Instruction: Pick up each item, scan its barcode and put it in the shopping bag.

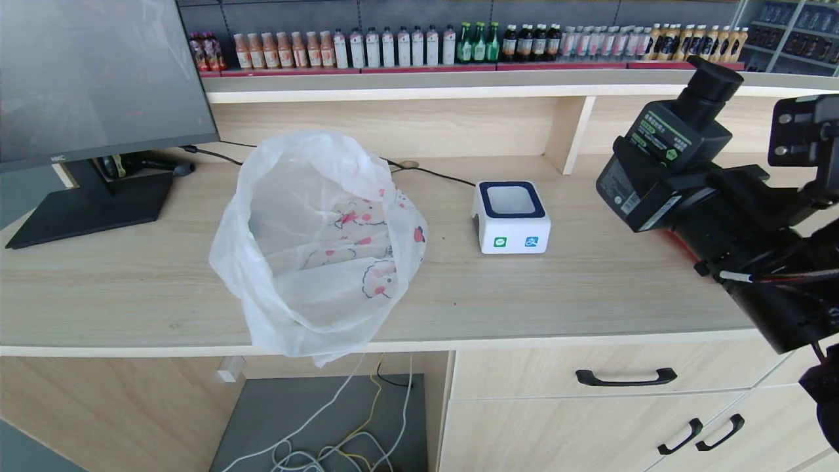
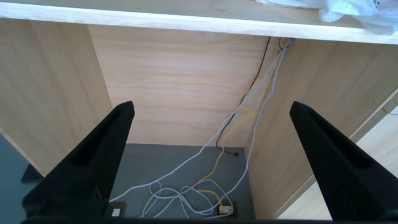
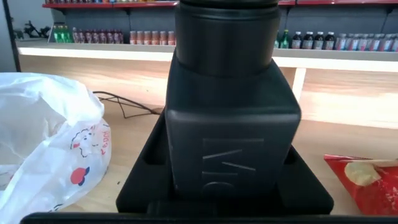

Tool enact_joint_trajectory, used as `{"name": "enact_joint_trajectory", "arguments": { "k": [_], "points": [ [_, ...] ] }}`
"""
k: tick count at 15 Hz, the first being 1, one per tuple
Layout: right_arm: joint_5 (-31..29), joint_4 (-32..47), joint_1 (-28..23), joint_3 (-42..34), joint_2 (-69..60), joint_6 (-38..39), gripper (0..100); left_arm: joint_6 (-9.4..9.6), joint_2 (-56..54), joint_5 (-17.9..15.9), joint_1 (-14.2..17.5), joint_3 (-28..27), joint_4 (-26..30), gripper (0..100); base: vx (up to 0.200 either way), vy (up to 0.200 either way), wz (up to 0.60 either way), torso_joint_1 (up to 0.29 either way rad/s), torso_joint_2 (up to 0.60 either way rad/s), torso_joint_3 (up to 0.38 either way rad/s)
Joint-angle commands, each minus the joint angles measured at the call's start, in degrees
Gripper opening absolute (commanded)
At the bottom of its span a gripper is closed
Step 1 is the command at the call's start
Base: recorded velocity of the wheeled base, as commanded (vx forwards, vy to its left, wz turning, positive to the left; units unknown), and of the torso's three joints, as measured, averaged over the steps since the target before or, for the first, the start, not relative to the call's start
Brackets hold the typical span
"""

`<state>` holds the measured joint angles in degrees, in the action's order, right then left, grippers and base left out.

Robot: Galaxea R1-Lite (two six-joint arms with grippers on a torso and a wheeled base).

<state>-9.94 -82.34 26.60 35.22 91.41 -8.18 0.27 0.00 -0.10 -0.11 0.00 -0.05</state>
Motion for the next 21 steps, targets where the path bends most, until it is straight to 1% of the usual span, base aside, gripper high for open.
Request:
{"name": "enact_joint_trajectory", "arguments": {
  "k": [1, 4, 5, 6, 7, 8, 9, 11, 13, 15, 18, 19, 21],
  "points": [
    [-0.08, -0.02, 0.12, 3.89, 3.87, -0.26, 0, 0.00, 0.00, 0.01, 0.11, 0.00, -0.04, 100, 0.000, 0.000, 0.00, 0.000, 0.00, 0.000],
    [-0.08, 0.16, 0.12, 8.81, 7.12, -0.61, 0, 0.00, 0.00, 0.01, 0.02, 0.00, -0.04, 100, 0.000, 0.000, 0.00, 0.000, 0.00, 0.000],
    [0.18, 0.77, 0.12, 12.86, 8.79, -1.49, 0, 0.00, 0.00, 0.01, 0.02, 0.00, -0.04, 100, 0.000, 0.000, 0.00, 0.000, 0.00, 0.000],
    [1.41, 1.39, 0.12, 14.35, 9.32, -3.16, 0, 0.00, 0.00, 0.01, 0.11, 0.00, -0.04, 100, 0.000, 0.000, 0.00, 0.000, 0.00, 0.000],
    [5.72, 2.97, 0.38, 16.46, 9.84, -6.32, 0, 0.00, 0.00, 0.01, 0.11, 0.00, -0.04, 100, 0.000, 0.000, 0.00, 0.000, 0.00, 0.000],
    [8.09, 3.85, 0.91, 17.08, 10.11, -9.31, 0, 0.00, 0.00, 0.01, 0.02, 0.00, -0.04, 100, 0.000, 0.000, 0.00, 0.000, 0.00, 0.000],
    [8.62, 4.29, 0.91, 17.43, 10.55, -13.44, 0, 0.00, 0.00, 0.01, 0.02, 0.00, -0.04, 100, 0.000, 0.000, 0.00, 0.000, 0.00, 0.000],
    [8.53, 4.11, 3.63, 18.04, 12.31, -15.90, 0, 0.00, 0.00, 0.01, 0.02, 0.00, -0.04, 100, 0.000, 0.000, 0.00, 0.000, 0.00, 0.000],
    [9.32, 4.02, 3.63, 18.13, 12.75, -20.21, 0, 0.00, 0.00, 0.01, 0.11, 0.00, -0.04, 100, 0.000, 0.000, 0.00, 0.000, 0.00, 0.000],
    [13.71, 4.02, 3.55, 17.96, 13.01, -26.54, 0, 0.00, 0.00, 0.01, 0.11, 0.00, -0.04, 100, 0.000, 0.000, 0.00, 0.000, 0.00, 0.000],
    [17.32, 4.02, 3.11, 18.04, 14.15, -30.40, 0, 0.00, 0.00, 0.01, 0.11, 0.00, -0.04, 100, 0.000, 0.000, 0.00, 0.000, 0.00, 0.000],
    [17.85, 4.02, 2.93, 18.04, 14.50, -30.49, 0, 0.00, 0.00, 0.01, 0.11, 0.00, -0.04, 100, 0.000, 0.000, 0.00, 0.000, 0.00, 0.000],
    [21.54, 4.90, 0.29, 19.19, 15.21, -32.25, 0, 0.00, 0.00, 0.01, 0.11, 0.00, -0.04, 100, 0.000, 0.000, 0.00, 0.000, 0.00, 0.000]
  ]
}}
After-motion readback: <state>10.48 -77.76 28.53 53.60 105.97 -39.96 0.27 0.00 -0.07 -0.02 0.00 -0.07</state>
